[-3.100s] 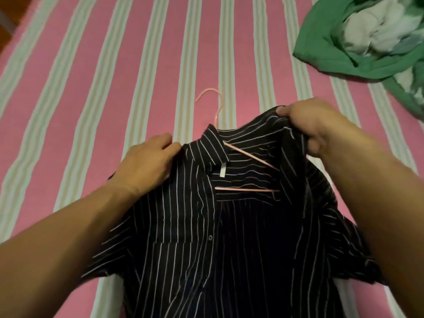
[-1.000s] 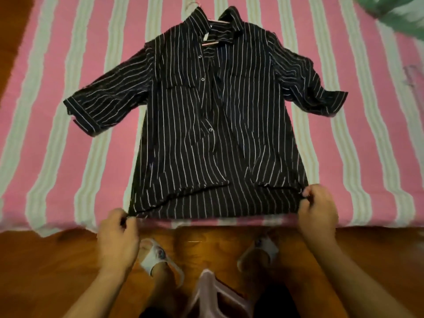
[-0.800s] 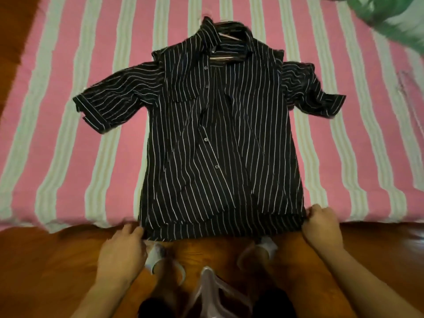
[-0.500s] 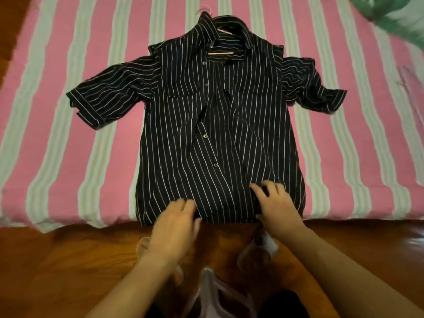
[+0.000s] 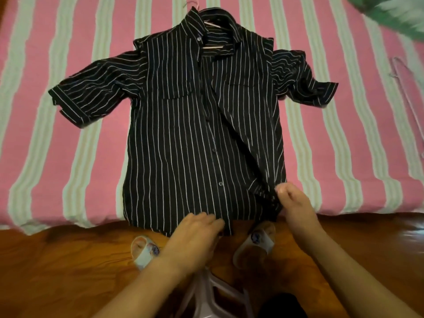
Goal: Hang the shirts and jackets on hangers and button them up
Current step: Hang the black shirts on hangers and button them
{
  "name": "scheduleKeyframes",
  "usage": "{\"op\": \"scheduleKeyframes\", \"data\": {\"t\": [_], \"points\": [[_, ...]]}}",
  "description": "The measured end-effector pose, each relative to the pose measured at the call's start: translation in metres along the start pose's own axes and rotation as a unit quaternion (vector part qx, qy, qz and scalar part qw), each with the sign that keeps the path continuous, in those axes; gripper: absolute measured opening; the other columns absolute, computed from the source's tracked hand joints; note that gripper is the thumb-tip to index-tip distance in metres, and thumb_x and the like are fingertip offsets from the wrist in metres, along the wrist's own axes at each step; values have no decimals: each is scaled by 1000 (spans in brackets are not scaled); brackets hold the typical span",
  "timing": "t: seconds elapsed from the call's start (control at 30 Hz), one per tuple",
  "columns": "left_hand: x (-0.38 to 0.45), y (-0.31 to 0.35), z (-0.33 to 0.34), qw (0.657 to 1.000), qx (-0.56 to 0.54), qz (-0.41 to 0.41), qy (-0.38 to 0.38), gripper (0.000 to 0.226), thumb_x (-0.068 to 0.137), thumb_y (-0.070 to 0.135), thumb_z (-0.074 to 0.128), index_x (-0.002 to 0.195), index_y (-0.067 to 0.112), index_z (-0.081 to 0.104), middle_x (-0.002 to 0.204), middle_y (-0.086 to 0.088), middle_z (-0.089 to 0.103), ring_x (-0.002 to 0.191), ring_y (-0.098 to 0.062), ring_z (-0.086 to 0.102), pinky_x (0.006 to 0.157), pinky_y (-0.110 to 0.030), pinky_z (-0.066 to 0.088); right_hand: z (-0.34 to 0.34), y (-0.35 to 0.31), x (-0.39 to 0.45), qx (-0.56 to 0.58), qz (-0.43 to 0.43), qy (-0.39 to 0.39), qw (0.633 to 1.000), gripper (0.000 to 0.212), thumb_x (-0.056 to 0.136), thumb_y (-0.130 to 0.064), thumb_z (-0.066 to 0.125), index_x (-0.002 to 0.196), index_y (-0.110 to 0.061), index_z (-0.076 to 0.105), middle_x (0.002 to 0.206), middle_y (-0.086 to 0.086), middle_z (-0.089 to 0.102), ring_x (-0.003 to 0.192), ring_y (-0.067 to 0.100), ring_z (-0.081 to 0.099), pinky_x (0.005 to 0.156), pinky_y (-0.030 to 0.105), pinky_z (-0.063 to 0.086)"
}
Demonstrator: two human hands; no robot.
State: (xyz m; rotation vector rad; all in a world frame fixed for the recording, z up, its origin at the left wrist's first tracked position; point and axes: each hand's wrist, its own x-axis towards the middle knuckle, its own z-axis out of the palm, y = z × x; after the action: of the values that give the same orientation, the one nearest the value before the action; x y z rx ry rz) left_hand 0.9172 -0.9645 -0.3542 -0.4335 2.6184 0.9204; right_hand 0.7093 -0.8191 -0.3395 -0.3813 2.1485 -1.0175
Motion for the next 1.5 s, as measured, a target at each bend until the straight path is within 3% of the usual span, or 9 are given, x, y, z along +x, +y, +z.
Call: {"op": "scheduleKeyframes", "data": {"t": [0.1,0.27,0.4,0.57,0.7,0.87,1.03,1.23,1.5], "points": [[3,-2,5,993,56,-58,-85,41,103,35,48,143,28,44,133,0,51,125,-21,49,109,-41,39,16,6,-12,-17,9,0,1000,26,106,-15,43,86,-15,58,81,3,55,71,3,50,70,35,43],[15,-2,6,977,-147,-151,22,26,104,32,49,129,31,58,120,11,59,110,-6,57,96,-27,50,16,9,6,122,141,124,974,23,102,-27,45,102,-17,65,103,12,66,95,31,63,82,52,55],[66,31,-9,754,-600,-266,7,34,105,20,50,138,27,55,134,4,61,117,-9,60,104,-36,52,6,-4,7,184,149,109,965,28,106,-23,41,107,-7,64,93,11,67,83,22,62,68,37,51],[143,59,-16,603,-739,-295,51,60,106,17,47,160,25,24,156,-5,44,139,-21,47,117,-42,38,-27,-31,11,260,115,142,948,33,109,-29,38,95,-12,63,81,5,68,70,11,64,67,32,51],[174,59,-12,643,-709,-284,-55,48,106,32,48,152,23,37,118,-5,74,80,-10,68,58,-22,43,-45,-43,17,277,114,119,946,36,107,-35,44,99,-7,66,79,5,73,69,11,68,62,27,54],[162,73,-2,657,-663,-304,-189,31,102,46,53,107,18,65,64,5,59,54,-9,44,54,-23,34,-66,-38,19,283,144,72,945,36,104,-35,49,108,-4,68,93,12,76,76,16,72,60,27,56],[169,102,20,644,-693,-320,-36,32,105,30,51,137,25,55,91,0,65,53,-9,47,55,-27,40,-73,-35,17,303,209,38,929,48,101,-49,48,104,-5,70,72,8,68,57,14,59,51,24,49],[182,90,4,352,-897,-239,118,68,97,-4,42,156,31,33,145,-4,56,55,-9,37,56,-24,31,-94,-28,21,397,280,84,870,33,92,-43,66,92,-9,67,67,3,63,53,12,56,42,20,43],[239,34,-50,529,-778,-305,150,47,95,-8,37,127,20,56,112,-6,67,85,-15,63,74,-30,53,-108,-15,30,392,305,53,866,26,82,-34,73,93,-11,68,77,7,68,54,13,59,42,21,43]]}}
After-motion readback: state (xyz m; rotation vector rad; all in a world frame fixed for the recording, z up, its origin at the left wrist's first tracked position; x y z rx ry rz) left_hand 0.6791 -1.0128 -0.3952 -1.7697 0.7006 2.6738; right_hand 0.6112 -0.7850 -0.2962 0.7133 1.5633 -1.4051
